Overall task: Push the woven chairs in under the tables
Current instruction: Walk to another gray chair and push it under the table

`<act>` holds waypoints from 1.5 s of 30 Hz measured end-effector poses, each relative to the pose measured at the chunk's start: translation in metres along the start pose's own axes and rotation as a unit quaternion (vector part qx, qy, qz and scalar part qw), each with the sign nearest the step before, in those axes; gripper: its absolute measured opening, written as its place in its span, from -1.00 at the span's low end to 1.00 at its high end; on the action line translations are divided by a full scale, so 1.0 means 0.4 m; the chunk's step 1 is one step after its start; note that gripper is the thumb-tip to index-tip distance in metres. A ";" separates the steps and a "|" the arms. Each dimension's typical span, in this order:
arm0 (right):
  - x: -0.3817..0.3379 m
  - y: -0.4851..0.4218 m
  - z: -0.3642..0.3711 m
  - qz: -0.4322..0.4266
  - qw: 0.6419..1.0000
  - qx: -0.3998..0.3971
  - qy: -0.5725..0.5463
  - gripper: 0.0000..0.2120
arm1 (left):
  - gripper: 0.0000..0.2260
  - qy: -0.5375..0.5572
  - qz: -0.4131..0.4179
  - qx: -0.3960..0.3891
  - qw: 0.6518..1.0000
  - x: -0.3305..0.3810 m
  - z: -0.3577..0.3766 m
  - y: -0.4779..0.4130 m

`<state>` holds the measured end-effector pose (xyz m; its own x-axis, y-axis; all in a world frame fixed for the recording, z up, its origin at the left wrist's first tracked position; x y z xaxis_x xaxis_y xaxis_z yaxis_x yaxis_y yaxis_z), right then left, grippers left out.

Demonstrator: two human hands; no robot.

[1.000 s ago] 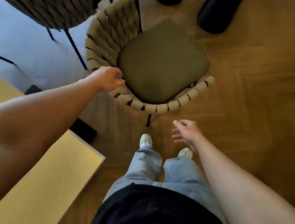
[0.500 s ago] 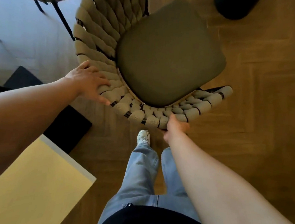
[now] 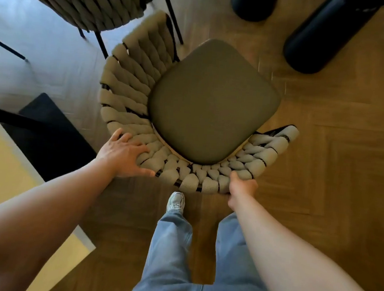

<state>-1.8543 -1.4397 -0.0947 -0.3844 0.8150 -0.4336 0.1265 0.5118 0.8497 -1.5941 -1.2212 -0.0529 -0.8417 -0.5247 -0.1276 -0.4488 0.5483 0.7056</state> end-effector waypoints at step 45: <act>-0.176 -0.134 -0.039 0.051 0.995 -0.069 0.042 -0.78 | -0.45 0.808 -0.444 0.137 0.364 0.055 0.167 0.062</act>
<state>-1.8484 -1.5288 -0.1052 -0.4521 0.8323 -0.3207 0.0438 0.3798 0.9240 -1.6439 -1.1756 -0.0846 0.8461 -0.1508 0.5113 -0.5275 -0.3750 0.7623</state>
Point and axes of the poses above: each hand's wrist, its own y-axis away from the middle knuckle, its own z-axis out of the palm, x = y × z, the point moved 7 cm from there along -y, towards the middle knuckle, and after that the axes turned 5 degrees about -y, right-handed, at the moved point
